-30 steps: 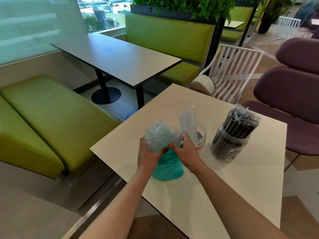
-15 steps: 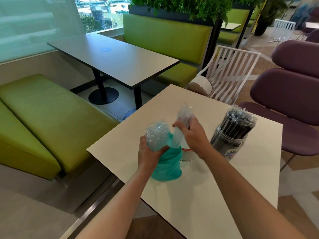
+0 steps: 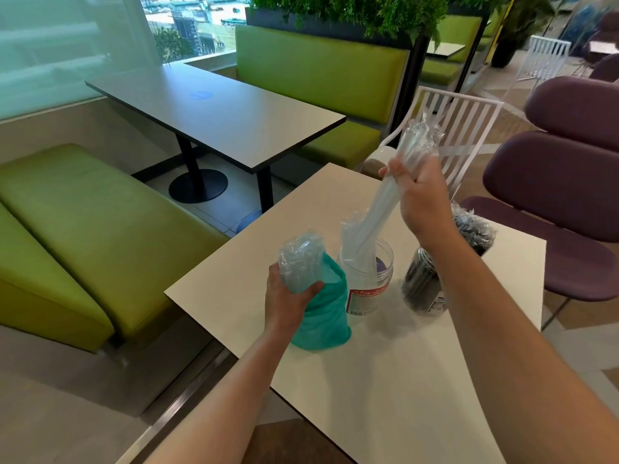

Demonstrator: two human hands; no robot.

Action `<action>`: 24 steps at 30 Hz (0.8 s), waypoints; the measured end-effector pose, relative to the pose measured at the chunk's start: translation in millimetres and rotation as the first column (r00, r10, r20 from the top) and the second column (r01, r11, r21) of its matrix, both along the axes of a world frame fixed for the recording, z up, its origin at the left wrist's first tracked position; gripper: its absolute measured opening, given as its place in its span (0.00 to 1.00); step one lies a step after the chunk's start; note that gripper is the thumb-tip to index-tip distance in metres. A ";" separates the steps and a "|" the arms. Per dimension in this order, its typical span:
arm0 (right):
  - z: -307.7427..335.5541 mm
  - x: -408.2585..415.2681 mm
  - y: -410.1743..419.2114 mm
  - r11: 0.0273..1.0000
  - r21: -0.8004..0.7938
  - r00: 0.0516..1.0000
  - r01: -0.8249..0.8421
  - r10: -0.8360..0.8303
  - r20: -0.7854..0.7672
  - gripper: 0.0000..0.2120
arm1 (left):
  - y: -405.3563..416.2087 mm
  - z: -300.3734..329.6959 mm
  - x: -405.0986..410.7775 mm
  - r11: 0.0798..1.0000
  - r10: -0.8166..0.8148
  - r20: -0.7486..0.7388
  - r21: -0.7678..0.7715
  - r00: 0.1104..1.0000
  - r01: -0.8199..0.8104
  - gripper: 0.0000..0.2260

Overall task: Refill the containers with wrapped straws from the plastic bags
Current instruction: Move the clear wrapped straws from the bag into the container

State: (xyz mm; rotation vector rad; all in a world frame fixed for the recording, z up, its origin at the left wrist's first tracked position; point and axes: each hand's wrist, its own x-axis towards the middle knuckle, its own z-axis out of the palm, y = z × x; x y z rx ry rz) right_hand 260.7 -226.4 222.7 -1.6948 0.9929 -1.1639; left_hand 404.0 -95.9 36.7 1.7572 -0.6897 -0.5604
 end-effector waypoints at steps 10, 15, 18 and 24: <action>-68.5 8.6 -18.6 0.999 0.020 0.916 0.044 -0.032 -0.401 0.19 | 0.8 3.4 -1.5 0.999 0.000 0.013 0.041 1.000 0.000 0.38; -110.5 9.8 -28.9 0.987 0.122 0.820 0.102 -0.014 -0.572 0.22 | 2.0 6.1 -1.8 0.998 -0.005 0.027 0.062 1.000 0.003 0.38; -120.9 15.2 -33.2 0.979 0.162 0.797 0.125 -0.002 -0.604 0.23 | 1.9 6.1 -2.3 0.998 -0.013 0.025 0.066 1.000 0.011 0.38; -122.7 20.5 -41.0 0.965 0.213 0.822 0.155 -0.006 -0.570 0.24 | 4.3 6.3 -2.2 0.999 -0.006 0.001 0.054 1.000 0.006 0.38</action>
